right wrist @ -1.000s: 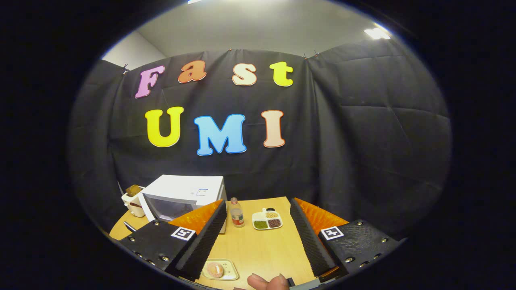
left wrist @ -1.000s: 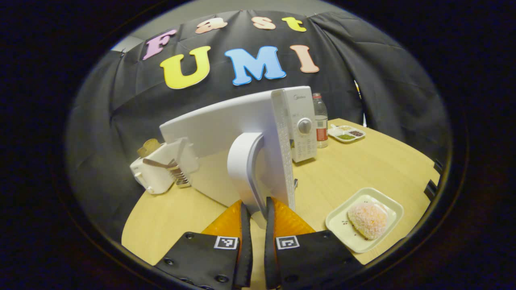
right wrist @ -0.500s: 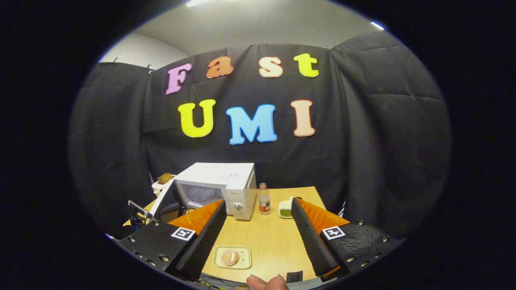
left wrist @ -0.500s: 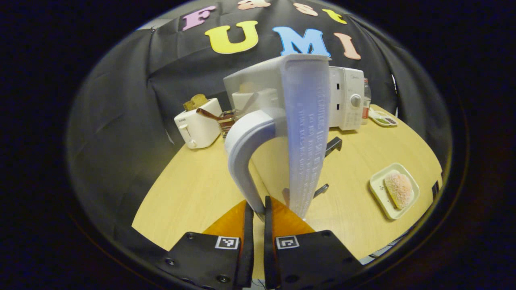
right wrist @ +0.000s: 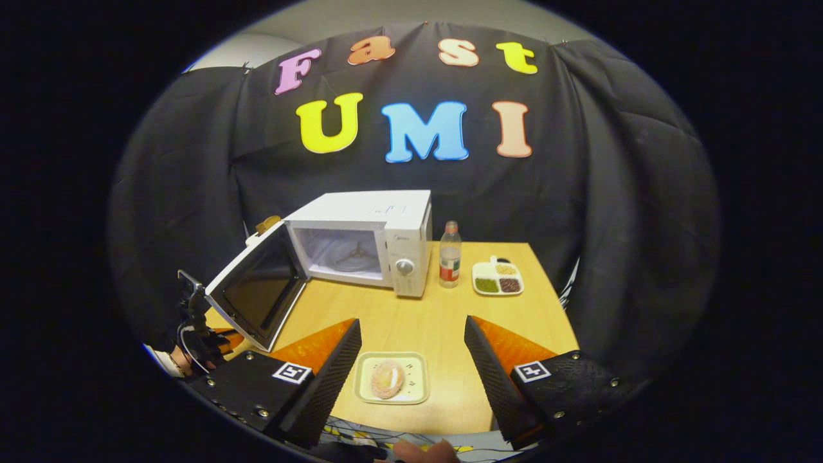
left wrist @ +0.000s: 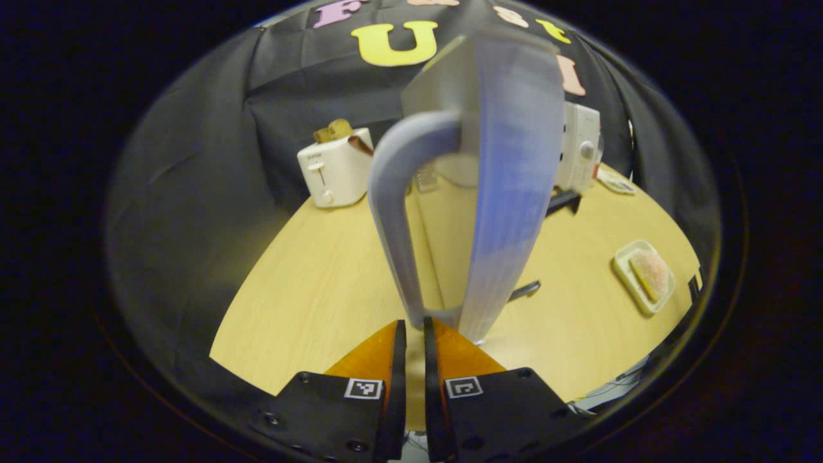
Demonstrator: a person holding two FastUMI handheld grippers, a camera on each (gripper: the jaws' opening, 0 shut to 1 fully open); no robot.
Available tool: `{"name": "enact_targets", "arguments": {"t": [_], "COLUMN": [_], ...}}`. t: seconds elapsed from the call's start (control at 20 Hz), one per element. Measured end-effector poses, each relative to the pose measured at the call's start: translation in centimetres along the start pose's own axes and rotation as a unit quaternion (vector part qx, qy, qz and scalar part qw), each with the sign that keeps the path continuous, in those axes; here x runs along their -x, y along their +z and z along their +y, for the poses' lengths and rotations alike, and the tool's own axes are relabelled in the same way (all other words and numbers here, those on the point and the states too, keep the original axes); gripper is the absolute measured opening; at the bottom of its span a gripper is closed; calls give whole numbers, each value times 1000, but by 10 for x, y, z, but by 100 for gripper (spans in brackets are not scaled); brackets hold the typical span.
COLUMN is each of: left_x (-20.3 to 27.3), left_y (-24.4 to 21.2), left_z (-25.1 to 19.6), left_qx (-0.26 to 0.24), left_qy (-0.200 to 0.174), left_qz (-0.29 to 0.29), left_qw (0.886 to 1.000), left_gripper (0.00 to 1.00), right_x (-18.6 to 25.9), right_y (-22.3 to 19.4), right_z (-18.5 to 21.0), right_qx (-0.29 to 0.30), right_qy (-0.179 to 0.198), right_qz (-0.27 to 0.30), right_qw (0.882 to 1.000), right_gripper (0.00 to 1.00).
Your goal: Open the microwave oven with the left hand, put the food in, and close the microwave oven.
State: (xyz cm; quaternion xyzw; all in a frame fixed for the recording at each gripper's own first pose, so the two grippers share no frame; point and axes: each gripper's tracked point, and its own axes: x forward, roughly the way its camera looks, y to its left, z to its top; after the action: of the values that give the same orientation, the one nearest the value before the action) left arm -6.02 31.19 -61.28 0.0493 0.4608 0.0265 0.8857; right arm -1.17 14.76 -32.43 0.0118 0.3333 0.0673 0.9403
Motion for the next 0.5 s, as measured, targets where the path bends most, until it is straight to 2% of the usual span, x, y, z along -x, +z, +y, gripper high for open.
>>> {"name": "enact_targets", "arguments": {"t": [0.1, 0.3, 0.35, 0.4, 0.5], "left_x": [5, 28, 37, 46, 69], "left_y": [2, 4, 5, 6, 20], "left_z": [0, 5, 7, 10, 22], "left_qx": [3, 38, 47, 55, 72], "left_qy": [-18, -40, -38, -34, -12], "left_qz": [-30, -61, -65, -69, -94], "left_qw": [999, 997, 996, 996, 993], "left_gripper": [19, 25, 29, 37, 37], "right_x": [-23, -67, -75, -83, -98], "right_y": [-29, -79, -96, -112, -132], "right_z": [9, 24, 29, 33, 36], "right_qx": [0, -4, -17, -25, -21], "right_qy": [-16, -26, -23, -19, -26], "right_qz": [37, 113, 136, 156, 183], "right_qw": [999, 993, 990, 987, 982], "right_gripper": [99, 99, 99, 99, 99]}}
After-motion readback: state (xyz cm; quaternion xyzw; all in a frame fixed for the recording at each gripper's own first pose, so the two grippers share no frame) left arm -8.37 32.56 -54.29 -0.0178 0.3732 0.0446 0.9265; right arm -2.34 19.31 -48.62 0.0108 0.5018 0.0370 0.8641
